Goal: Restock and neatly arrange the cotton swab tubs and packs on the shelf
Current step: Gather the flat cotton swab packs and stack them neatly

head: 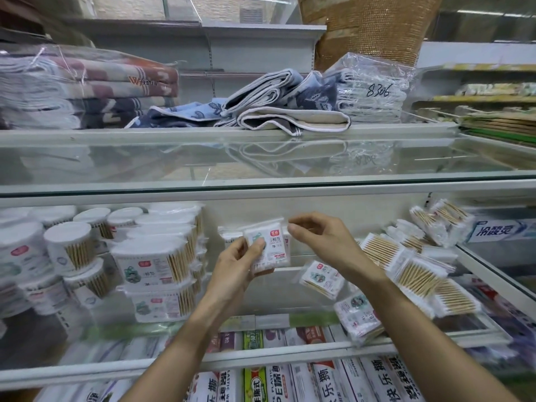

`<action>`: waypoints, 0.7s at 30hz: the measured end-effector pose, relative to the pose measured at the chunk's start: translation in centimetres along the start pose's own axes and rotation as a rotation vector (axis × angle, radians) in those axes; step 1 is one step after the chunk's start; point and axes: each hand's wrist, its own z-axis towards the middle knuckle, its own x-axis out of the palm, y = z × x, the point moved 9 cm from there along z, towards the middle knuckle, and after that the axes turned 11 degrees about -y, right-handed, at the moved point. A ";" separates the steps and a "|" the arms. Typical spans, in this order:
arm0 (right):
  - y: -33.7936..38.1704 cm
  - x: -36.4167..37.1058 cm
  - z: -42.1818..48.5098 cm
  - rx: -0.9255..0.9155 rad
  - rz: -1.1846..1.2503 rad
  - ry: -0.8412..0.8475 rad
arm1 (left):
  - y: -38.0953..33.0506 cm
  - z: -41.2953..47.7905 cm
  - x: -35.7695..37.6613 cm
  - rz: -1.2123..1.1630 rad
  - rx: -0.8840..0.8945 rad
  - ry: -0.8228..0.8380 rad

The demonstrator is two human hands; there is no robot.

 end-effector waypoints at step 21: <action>-1.8 8.3 1.9 0.093 0.034 0.045 | -1.6 -3.3 -4.9 0.662 0.389 -0.201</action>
